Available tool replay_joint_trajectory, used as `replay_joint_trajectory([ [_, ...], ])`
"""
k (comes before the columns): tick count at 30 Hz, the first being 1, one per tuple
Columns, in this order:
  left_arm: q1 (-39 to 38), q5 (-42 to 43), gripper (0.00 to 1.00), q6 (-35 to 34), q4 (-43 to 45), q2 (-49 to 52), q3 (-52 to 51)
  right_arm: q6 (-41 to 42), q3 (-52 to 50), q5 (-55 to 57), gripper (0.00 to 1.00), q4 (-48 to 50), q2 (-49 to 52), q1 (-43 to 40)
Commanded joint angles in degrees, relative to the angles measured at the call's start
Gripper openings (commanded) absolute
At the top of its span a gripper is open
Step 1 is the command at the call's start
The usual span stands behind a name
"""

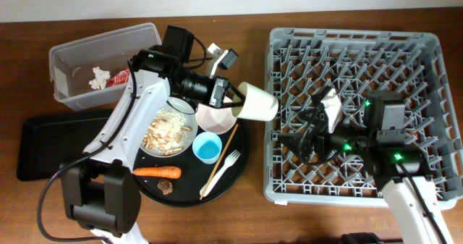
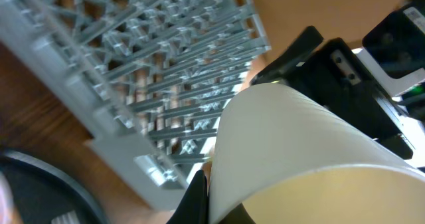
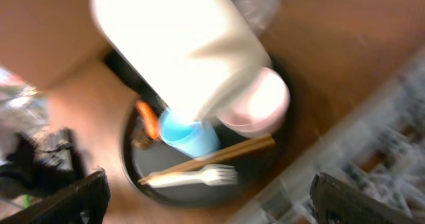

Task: Sort waste into correct bins and load items into the dishwasher rack
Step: 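Hand the white cup from the left gripper to the right gripper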

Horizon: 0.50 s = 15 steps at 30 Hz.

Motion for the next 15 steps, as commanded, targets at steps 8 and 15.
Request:
replay_joint_trajectory([
  [8,-3.3,12.8,0.00,1.9,-3.0,-1.1,0.5,-2.8,0.8,-9.6,0.99,11.3,1.9,-0.2],
  [15,-4.5,13.3,0.00,1.9,-4.8,-1.1,0.5,-1.6,0.8,-11.3,0.94,14.9,1.9,-0.1],
])
